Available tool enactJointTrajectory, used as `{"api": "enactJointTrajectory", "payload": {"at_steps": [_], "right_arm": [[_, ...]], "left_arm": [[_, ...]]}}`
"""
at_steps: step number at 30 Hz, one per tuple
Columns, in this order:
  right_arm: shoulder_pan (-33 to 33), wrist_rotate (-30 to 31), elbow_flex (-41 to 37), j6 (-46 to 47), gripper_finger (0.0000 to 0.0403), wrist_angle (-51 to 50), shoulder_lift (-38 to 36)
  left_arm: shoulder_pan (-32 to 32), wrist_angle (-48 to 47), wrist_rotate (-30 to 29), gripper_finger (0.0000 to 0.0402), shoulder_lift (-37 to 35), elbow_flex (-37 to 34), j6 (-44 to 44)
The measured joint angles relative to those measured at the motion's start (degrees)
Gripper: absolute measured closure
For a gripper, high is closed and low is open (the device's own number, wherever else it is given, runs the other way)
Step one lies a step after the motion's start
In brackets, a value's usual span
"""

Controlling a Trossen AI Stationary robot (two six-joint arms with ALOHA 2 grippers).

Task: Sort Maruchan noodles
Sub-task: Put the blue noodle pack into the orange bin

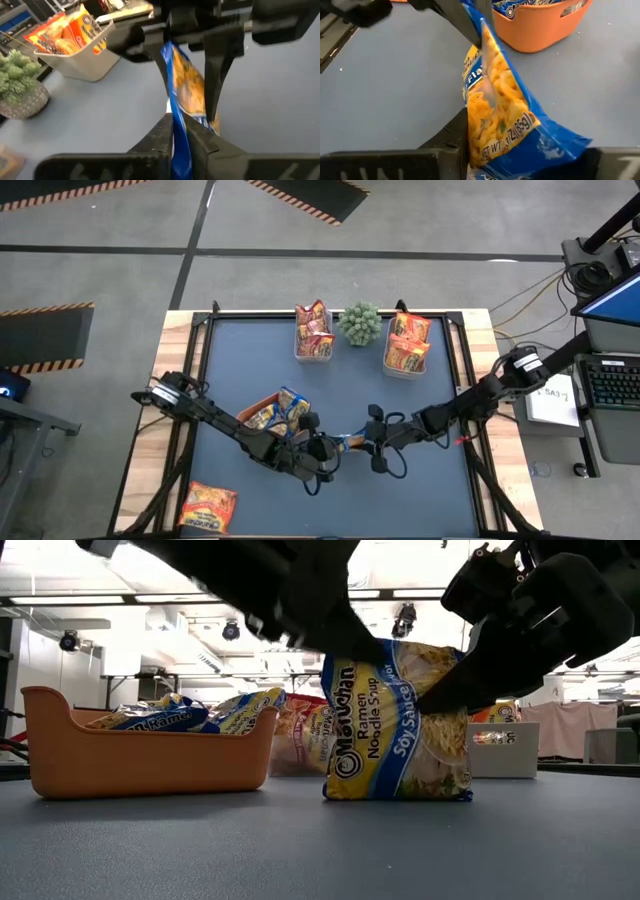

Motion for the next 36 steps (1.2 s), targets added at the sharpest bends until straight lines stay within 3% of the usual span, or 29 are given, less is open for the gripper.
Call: {"api": "enactJointTrajectory", "payload": {"at_steps": [9,15,22,31,36], "right_arm": [[0.0,-0.9,0.2,3.6,0.0302,-0.2,-0.1],[-0.2,-0.4,3.3,4.2,0.0302,-0.2,-0.1],[-1.3,0.8,11.5,7.3,0.0302,-0.1,0.4],[-3.3,9.9,27.2,11.2,0.0302,-0.1,11.7],[-3.8,15.7,39.1,10.7,0.0297,0.0,20.4]], "left_arm": [[-3.1,-9.0,-0.6,0.0277,-7.2,0.9,6.2],[-8.3,-24.6,-11.2,0.0227,-15.5,0.7,1.8],[-14.3,-40.1,-24.1,0.0225,-23.6,0.6,-10.4],[-17.0,-46.3,-44.5,0.0240,-32.2,0.5,-10.4],[-16.3,-48.9,-45.9,0.0244,-37.9,0.4,-10.2]]}}
